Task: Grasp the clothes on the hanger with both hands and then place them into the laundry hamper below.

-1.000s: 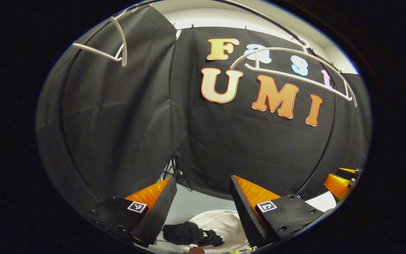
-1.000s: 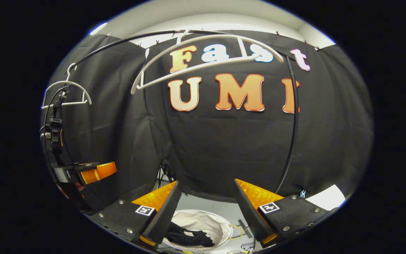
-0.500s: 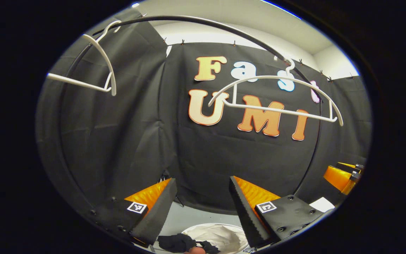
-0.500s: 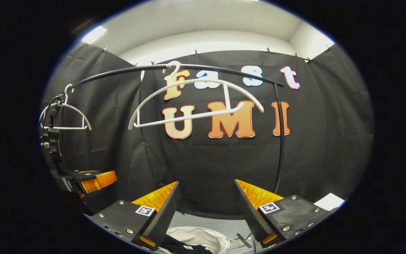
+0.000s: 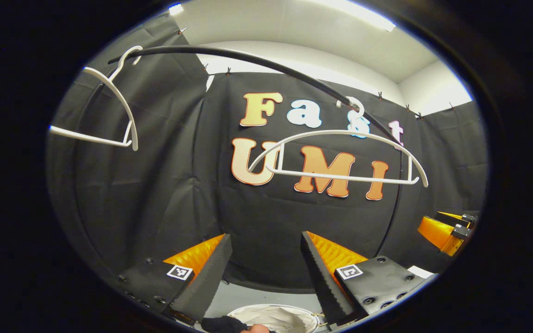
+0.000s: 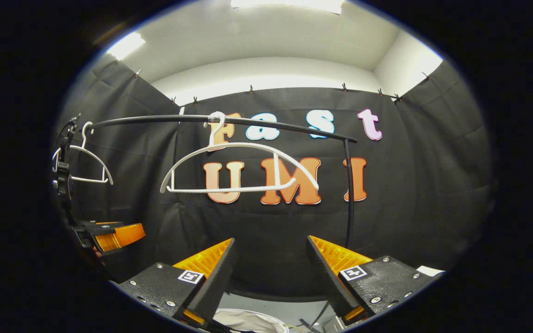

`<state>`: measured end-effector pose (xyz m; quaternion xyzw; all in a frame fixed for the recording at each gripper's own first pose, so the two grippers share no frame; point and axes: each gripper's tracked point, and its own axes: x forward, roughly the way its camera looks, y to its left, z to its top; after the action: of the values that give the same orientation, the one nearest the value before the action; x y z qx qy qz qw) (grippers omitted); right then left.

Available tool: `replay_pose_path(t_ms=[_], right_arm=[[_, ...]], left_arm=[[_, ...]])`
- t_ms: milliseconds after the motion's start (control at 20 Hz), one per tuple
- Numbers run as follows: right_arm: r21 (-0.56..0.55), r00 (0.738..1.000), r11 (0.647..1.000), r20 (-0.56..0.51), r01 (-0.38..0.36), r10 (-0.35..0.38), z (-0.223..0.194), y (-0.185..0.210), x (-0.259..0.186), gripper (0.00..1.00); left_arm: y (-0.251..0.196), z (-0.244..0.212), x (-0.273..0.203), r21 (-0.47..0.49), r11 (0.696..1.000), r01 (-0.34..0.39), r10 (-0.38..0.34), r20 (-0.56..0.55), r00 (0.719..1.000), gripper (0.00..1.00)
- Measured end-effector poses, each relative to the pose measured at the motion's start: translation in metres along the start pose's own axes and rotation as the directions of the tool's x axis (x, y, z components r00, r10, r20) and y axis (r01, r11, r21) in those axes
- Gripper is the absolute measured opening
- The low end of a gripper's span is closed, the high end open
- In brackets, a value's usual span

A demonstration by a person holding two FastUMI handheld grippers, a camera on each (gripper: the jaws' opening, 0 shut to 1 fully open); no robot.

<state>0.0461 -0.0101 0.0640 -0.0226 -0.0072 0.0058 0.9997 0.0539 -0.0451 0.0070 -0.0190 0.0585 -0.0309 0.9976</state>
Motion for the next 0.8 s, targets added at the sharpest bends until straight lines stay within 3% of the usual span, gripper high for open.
replay_pose_path(t_ms=[50,100,200,500,800], right_arm=[[0.003,1.000,1.000,0.004,0.002,-0.002,0.004,0.000,-0.001,0.92],[0.012,1.000,1.000,0.010,0.000,0.000,0.006,-0.001,-0.002,0.84],[0.023,1.000,1.000,0.019,0.004,-0.004,0.010,-0.002,-0.002,0.99],[0.035,0.999,0.999,0.031,0.010,-0.011,0.014,-0.003,-0.007,0.99],[0.019,0.997,0.999,0.068,0.036,-0.038,0.012,-0.007,-0.005,0.99]], left_arm=[[-0.003,0.004,0.000,-0.006,1.000,0.009,-0.008,0.007,1.000,0.94],[-0.006,0.007,-0.001,-0.013,1.000,0.017,-0.017,0.014,1.000,1.00],[-0.012,0.010,0.000,-0.019,0.999,0.031,-0.031,0.020,0.999,0.97],[-0.021,0.010,-0.003,-0.010,0.999,0.051,-0.051,0.032,0.998,0.94],[-0.019,0.011,-0.007,-0.008,0.998,0.055,-0.055,0.039,0.998,1.00]])
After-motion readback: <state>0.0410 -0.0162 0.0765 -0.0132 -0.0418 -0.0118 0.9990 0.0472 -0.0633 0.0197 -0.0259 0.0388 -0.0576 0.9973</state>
